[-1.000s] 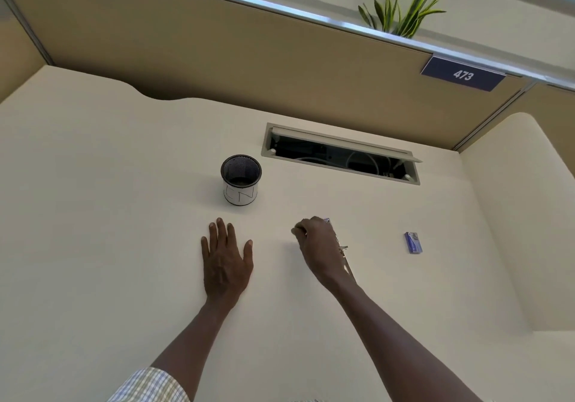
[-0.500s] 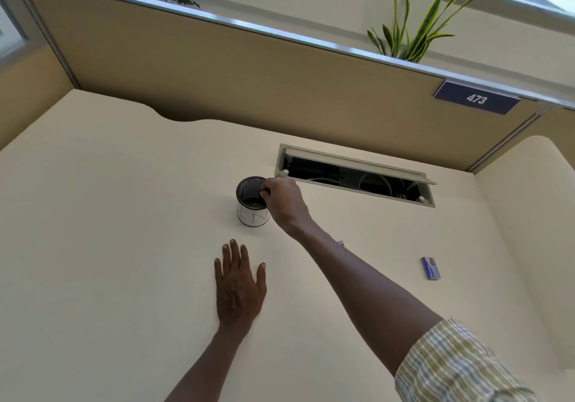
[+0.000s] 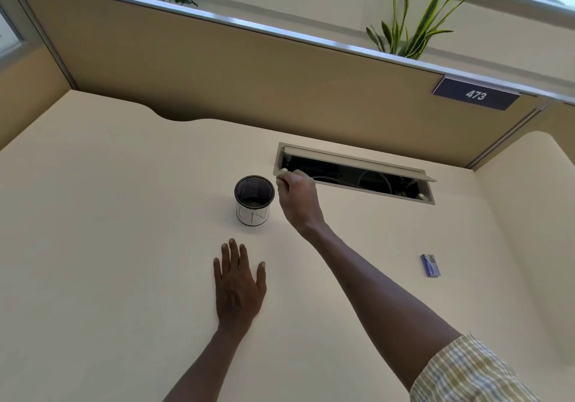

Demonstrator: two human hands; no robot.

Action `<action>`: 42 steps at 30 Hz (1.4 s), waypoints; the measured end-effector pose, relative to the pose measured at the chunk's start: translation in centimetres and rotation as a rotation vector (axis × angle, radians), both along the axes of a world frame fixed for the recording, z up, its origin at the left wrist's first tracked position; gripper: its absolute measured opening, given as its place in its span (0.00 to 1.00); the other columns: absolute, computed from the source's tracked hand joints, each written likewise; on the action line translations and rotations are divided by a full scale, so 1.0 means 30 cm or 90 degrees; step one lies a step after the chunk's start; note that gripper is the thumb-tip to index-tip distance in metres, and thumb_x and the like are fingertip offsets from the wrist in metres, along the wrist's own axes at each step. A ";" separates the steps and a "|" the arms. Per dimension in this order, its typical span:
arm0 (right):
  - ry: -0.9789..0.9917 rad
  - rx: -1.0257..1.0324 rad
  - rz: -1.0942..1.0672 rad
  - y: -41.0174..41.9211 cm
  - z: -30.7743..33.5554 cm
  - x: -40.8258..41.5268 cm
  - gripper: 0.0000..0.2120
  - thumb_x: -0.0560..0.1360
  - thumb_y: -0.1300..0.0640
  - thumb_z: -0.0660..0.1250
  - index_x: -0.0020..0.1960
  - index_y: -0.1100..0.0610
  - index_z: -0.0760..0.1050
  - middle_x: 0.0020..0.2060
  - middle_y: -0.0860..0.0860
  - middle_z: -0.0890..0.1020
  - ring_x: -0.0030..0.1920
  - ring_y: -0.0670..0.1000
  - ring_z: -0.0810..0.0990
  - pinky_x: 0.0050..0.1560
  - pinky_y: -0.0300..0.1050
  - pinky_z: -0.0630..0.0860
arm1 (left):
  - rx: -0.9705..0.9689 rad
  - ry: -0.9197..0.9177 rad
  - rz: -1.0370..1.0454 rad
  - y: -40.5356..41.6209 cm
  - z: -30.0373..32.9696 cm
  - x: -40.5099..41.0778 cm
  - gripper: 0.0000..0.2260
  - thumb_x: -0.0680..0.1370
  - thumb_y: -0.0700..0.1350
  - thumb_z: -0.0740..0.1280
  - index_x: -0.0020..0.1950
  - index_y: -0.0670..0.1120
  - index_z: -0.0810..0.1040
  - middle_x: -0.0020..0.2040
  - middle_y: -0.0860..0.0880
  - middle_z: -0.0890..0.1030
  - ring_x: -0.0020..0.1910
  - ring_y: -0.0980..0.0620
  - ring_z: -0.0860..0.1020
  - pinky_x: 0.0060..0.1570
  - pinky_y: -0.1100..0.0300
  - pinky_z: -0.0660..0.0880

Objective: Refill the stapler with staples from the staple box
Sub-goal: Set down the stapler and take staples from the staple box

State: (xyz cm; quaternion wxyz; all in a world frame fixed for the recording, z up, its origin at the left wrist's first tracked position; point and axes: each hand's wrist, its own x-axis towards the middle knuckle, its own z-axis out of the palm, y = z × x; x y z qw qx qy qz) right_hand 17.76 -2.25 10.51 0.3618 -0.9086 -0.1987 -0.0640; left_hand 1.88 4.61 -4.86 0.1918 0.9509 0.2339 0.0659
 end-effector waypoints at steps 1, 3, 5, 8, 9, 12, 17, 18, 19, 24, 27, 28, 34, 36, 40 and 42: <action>-0.009 0.021 -0.011 -0.022 -0.003 -0.010 0.11 0.79 0.66 0.62 0.46 0.67 0.82 0.40 0.60 0.81 0.40 0.56 0.78 0.44 0.49 0.74 | 0.000 -0.003 0.000 0.002 0.003 0.001 0.28 0.80 0.56 0.56 0.73 0.38 0.68 0.77 0.38 0.65 0.77 0.40 0.63 0.75 0.44 0.57; -0.019 0.046 -0.033 -0.075 -0.013 -0.029 0.09 0.79 0.65 0.63 0.47 0.65 0.83 0.40 0.59 0.83 0.41 0.54 0.79 0.44 0.45 0.74 | 0.000 -0.005 -0.001 0.003 0.008 0.003 0.28 0.80 0.56 0.55 0.73 0.38 0.68 0.76 0.38 0.66 0.76 0.40 0.63 0.75 0.43 0.57; -0.026 0.053 -0.055 -0.140 -0.036 -0.054 0.08 0.79 0.65 0.64 0.47 0.64 0.83 0.40 0.58 0.84 0.42 0.53 0.80 0.45 0.42 0.74 | -0.001 -0.001 -0.002 0.005 0.009 -0.001 0.29 0.80 0.56 0.55 0.73 0.38 0.68 0.76 0.38 0.66 0.76 0.40 0.63 0.75 0.43 0.57; -0.024 0.045 -0.099 -0.265 -0.079 -0.100 0.07 0.78 0.65 0.66 0.47 0.62 0.83 0.40 0.56 0.84 0.41 0.49 0.78 0.43 0.28 0.68 | -0.006 0.003 -0.001 0.004 0.009 -0.011 0.29 0.80 0.57 0.54 0.73 0.37 0.68 0.76 0.37 0.66 0.76 0.39 0.62 0.75 0.42 0.58; -0.016 0.043 -0.117 -0.310 -0.092 -0.113 0.07 0.77 0.66 0.66 0.47 0.62 0.83 0.40 0.55 0.84 0.40 0.48 0.78 0.43 0.27 0.67 | -0.008 0.001 -0.001 0.004 0.011 -0.012 0.30 0.80 0.57 0.54 0.73 0.37 0.68 0.76 0.37 0.66 0.77 0.39 0.62 0.75 0.42 0.58; 0.021 0.033 -0.164 -0.446 -0.131 -0.147 0.07 0.77 0.66 0.66 0.45 0.62 0.83 0.39 0.55 0.84 0.40 0.50 0.79 0.43 0.33 0.69 | -0.015 0.000 0.003 0.008 0.017 -0.014 0.31 0.79 0.58 0.51 0.73 0.37 0.68 0.77 0.38 0.65 0.77 0.39 0.62 0.75 0.42 0.57; 0.074 -0.017 -0.266 -0.705 -0.209 -0.191 0.08 0.76 0.68 0.65 0.48 0.64 0.83 0.41 0.58 0.84 0.43 0.55 0.81 0.44 0.40 0.72 | -0.070 0.030 0.002 -0.018 0.044 -0.028 0.30 0.80 0.57 0.53 0.75 0.38 0.65 0.79 0.39 0.61 0.78 0.40 0.58 0.76 0.43 0.53; 0.092 -0.024 -0.295 -0.756 -0.228 -0.195 0.08 0.76 0.68 0.64 0.50 0.65 0.83 0.44 0.59 0.84 0.46 0.57 0.81 0.46 0.41 0.72 | -0.087 0.041 0.004 -0.024 0.051 -0.031 0.29 0.81 0.55 0.55 0.76 0.38 0.65 0.79 0.39 0.59 0.79 0.41 0.56 0.76 0.44 0.52; 0.113 -0.023 -0.328 -0.803 -0.243 -0.198 0.09 0.76 0.69 0.64 0.52 0.66 0.82 0.47 0.60 0.84 0.49 0.57 0.81 0.47 0.42 0.72 | -0.105 0.049 0.005 -0.029 0.061 -0.029 0.27 0.81 0.53 0.58 0.76 0.38 0.65 0.80 0.40 0.58 0.80 0.42 0.55 0.77 0.45 0.51; 0.152 -0.018 -0.451 -0.967 -0.278 -0.194 0.14 0.73 0.72 0.64 0.58 0.69 0.78 0.55 0.65 0.78 0.57 0.65 0.78 0.58 0.52 0.75 | -0.285 -0.020 0.085 -0.076 0.137 -0.026 0.23 0.79 0.44 0.67 0.72 0.38 0.70 0.77 0.40 0.65 0.78 0.44 0.60 0.75 0.49 0.57; 0.181 -0.055 -0.483 -1.036 -0.280 -0.177 0.15 0.73 0.69 0.66 0.60 0.69 0.75 0.53 0.65 0.73 0.52 0.65 0.75 0.51 0.52 0.74 | -0.349 -0.070 0.114 -0.131 0.199 -0.018 0.20 0.78 0.42 0.68 0.69 0.39 0.73 0.74 0.39 0.70 0.75 0.42 0.66 0.73 0.49 0.62; 0.190 -0.068 -0.483 -1.052 -0.286 -0.174 0.15 0.73 0.68 0.67 0.59 0.69 0.75 0.54 0.66 0.73 0.53 0.66 0.74 0.52 0.53 0.74 | -0.366 -0.080 0.120 -0.150 0.218 -0.016 0.19 0.78 0.42 0.69 0.69 0.39 0.74 0.73 0.40 0.71 0.74 0.42 0.67 0.72 0.50 0.63; 0.201 -0.138 -0.443 -1.088 -0.318 -0.157 0.12 0.75 0.66 0.63 0.57 0.69 0.74 0.51 0.66 0.77 0.54 0.66 0.73 0.53 0.55 0.72 | -0.445 -0.150 0.146 -0.251 0.295 -0.032 0.16 0.78 0.41 0.69 0.66 0.43 0.77 0.69 0.43 0.76 0.69 0.43 0.73 0.69 0.51 0.67; 0.205 -0.123 -0.442 -1.087 -0.310 -0.140 0.12 0.75 0.69 0.59 0.56 0.69 0.75 0.49 0.67 0.78 0.52 0.66 0.74 0.51 0.56 0.73 | -0.462 -0.157 0.148 -0.275 0.315 -0.031 0.15 0.78 0.42 0.69 0.65 0.44 0.77 0.67 0.45 0.78 0.67 0.44 0.74 0.67 0.51 0.70; 0.203 -0.047 -0.440 -1.077 -0.302 -0.160 0.07 0.72 0.68 0.62 0.49 0.68 0.76 0.45 0.65 0.78 0.48 0.66 0.76 0.47 0.52 0.72 | -0.498 -0.173 0.143 -0.332 0.345 -0.042 0.14 0.78 0.42 0.69 0.64 0.44 0.78 0.63 0.47 0.80 0.63 0.47 0.76 0.59 0.58 0.70; 0.170 0.001 -0.430 -1.067 -0.293 -0.186 0.05 0.72 0.68 0.66 0.47 0.67 0.76 0.44 0.64 0.78 0.46 0.65 0.77 0.43 0.49 0.70 | -0.511 -0.181 0.144 -0.364 0.357 -0.042 0.13 0.78 0.41 0.69 0.62 0.44 0.79 0.60 0.47 0.82 0.60 0.49 0.78 0.56 0.61 0.70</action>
